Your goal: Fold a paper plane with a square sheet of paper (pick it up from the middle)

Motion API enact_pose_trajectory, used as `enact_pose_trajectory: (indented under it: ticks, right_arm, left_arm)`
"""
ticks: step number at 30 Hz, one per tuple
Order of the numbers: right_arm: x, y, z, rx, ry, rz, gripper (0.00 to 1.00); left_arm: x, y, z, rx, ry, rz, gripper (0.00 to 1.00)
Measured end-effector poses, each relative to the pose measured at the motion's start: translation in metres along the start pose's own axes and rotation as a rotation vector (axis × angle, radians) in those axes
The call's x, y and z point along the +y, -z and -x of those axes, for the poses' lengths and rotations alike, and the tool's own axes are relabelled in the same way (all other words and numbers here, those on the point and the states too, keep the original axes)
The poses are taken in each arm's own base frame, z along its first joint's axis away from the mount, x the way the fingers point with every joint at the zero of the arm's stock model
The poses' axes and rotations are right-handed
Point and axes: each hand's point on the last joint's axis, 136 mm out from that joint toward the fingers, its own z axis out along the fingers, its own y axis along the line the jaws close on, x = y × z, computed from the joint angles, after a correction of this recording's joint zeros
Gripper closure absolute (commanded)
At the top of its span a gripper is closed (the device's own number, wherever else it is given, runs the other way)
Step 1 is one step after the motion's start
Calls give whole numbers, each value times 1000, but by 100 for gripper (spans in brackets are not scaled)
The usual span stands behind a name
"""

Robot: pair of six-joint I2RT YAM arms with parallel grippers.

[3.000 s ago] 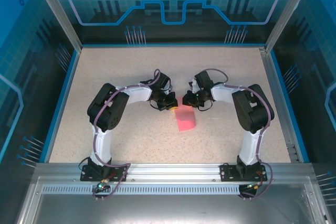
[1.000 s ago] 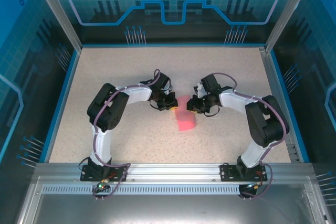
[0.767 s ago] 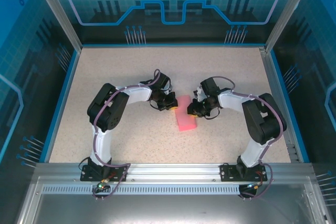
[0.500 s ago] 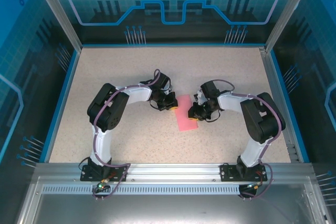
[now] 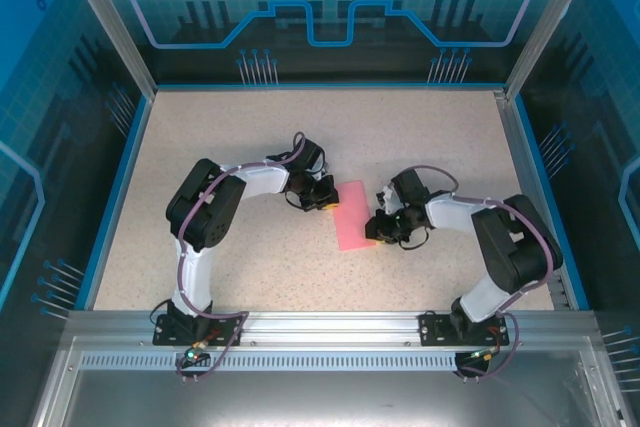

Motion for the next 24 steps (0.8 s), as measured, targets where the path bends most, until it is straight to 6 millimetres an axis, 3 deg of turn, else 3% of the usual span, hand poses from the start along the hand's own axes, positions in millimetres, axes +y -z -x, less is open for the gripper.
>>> enact_pose_trajectory:
  ticks: [4,7,13,17,24]
  right_arm:
    - [-7,10,-16,15,-22,-39,82]
    - [-5,20,-17,2,-24,-54,82]
    - [30,36,32,-115,13,-2,83]
    - [33,21,64,-140,2,0,83]
    - [30,-4,75,-95,-8,-11,84]
  left_arm:
    - [0,0,0,0,0,-1,97]
    - [0,0,0,0,-1,-1,97]
    - [-1,0,0,-1,-1,-2,97]
    - [0,0,0,-1,0,-2,97]
    - [-1,0,0,0,0,-1,97]
